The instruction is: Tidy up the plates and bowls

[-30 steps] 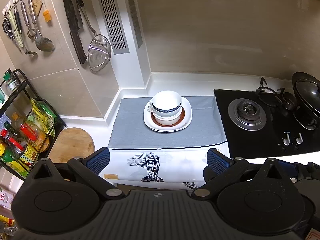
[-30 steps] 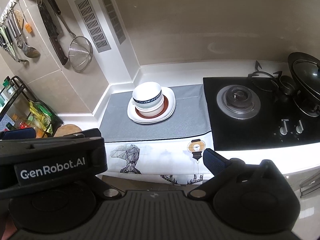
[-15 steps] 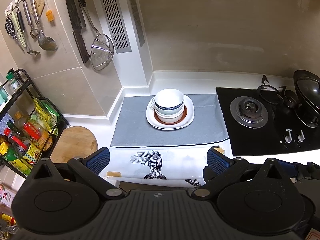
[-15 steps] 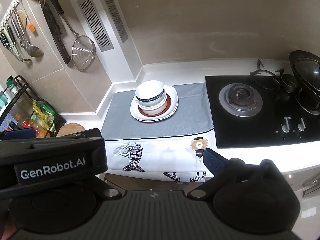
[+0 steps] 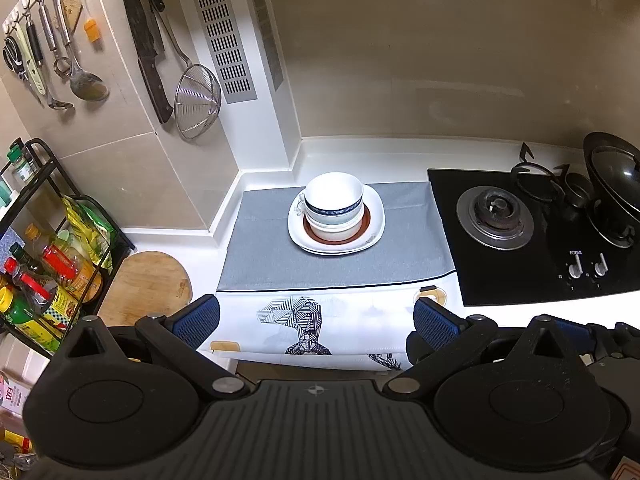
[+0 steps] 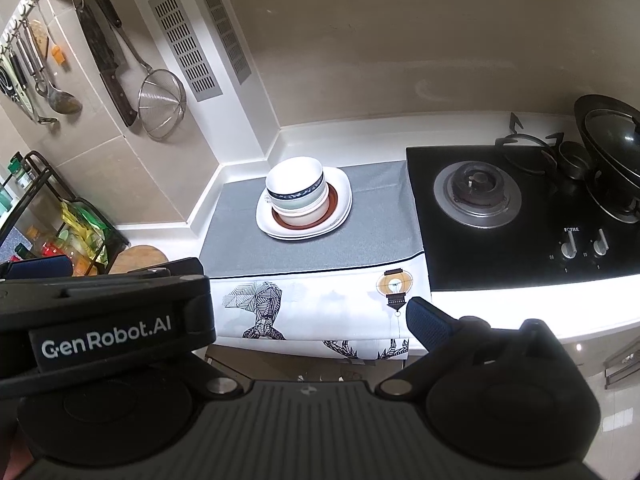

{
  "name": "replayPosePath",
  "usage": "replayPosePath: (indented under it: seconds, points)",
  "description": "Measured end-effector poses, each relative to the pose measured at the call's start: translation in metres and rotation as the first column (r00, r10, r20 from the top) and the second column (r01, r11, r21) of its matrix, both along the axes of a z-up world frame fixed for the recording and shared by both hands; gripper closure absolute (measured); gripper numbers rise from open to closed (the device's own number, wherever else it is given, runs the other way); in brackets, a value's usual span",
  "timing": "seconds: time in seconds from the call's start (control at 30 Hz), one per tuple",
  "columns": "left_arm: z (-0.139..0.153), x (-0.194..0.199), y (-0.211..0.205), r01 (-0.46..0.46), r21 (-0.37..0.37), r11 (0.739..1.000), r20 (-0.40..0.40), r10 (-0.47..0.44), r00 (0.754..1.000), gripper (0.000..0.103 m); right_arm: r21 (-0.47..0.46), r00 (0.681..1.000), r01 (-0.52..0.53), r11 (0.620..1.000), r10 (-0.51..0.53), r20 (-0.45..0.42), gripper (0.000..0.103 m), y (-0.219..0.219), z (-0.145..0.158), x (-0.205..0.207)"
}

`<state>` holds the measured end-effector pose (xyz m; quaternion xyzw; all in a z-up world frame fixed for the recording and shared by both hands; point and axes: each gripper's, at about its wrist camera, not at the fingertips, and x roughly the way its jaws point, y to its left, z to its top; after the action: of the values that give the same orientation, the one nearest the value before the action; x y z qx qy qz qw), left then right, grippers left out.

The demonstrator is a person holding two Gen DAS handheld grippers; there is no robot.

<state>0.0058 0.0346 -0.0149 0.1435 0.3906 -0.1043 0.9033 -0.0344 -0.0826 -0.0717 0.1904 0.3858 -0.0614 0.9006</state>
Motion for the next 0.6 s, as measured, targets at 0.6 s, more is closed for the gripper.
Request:
replayPosePath:
  seconds: [0.6]
  points:
    - [-0.0038,-0.004,-0.0058,0.047,0.002,0.999,-0.004,-0.047,0.999,0.0,-0.013,0.999,0.048,0.999,-0.048,-0.008,0.001,-0.0053,-0.0034,-0.0092]
